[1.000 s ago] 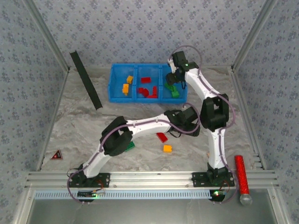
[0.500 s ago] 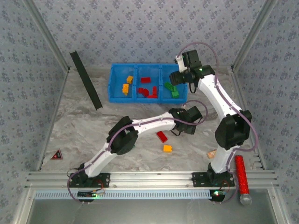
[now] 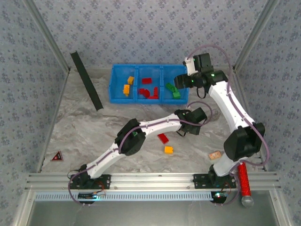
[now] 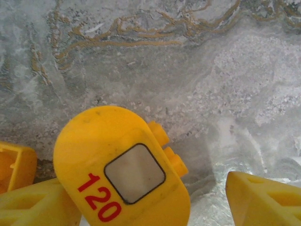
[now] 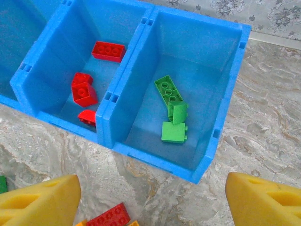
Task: Sort the legos into containers by color
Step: Pick up the lego from the middle-right of the table.
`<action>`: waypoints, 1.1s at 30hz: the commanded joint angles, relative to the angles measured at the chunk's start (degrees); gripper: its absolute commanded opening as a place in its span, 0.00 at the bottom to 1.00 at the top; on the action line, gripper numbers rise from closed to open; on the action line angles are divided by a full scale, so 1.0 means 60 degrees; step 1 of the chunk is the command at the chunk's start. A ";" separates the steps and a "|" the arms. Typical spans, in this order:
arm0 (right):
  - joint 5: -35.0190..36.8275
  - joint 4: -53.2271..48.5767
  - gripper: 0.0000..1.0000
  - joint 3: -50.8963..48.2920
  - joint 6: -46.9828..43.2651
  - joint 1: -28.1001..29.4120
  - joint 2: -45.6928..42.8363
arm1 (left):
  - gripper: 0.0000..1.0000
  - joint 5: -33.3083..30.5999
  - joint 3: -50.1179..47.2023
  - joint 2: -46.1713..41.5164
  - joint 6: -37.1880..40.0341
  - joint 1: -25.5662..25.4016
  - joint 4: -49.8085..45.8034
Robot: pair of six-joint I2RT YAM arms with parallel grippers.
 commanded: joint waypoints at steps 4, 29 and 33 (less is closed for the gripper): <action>-0.0234 -0.0173 0.82 -0.0531 0.0210 -0.0122 -0.0731 | 0.78 -0.0498 0.0537 0.0285 -0.0044 0.0230 -0.0340; -0.0332 0.0251 0.80 -0.1567 0.0476 -0.0371 -0.1403 | 0.50 0.0018 0.2429 0.1759 0.0092 0.0044 -0.1514; -0.0314 0.0270 0.79 -0.1709 0.0518 -0.0437 -0.1588 | 0.43 0.0092 0.2184 0.1628 0.0153 -0.0058 -0.1514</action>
